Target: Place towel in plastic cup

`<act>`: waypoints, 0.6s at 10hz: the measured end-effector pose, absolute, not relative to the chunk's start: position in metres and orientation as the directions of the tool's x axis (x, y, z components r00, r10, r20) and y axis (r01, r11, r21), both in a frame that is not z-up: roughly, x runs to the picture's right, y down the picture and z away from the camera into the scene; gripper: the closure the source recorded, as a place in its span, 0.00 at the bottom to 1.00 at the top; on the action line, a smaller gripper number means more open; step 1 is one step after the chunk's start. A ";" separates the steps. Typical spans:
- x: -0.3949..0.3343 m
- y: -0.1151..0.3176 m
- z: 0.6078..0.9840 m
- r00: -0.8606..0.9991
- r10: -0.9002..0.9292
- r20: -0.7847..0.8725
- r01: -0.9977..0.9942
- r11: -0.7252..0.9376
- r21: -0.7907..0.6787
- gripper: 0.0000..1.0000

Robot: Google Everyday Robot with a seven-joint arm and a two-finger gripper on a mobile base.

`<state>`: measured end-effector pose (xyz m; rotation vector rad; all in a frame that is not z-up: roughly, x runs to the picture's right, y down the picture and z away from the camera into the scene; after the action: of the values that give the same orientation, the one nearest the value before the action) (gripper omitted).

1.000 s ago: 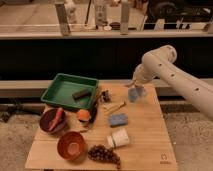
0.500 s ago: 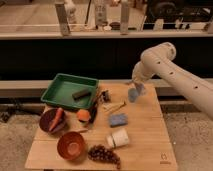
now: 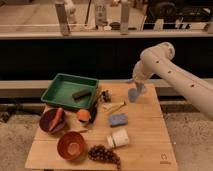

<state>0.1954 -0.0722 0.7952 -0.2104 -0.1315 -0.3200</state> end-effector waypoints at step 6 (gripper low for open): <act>0.212 -0.059 0.838 0.944 -0.302 0.136 0.328 0.908 -0.260 0.40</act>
<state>0.2122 -0.0588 0.8385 -0.2844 -0.0931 -0.3258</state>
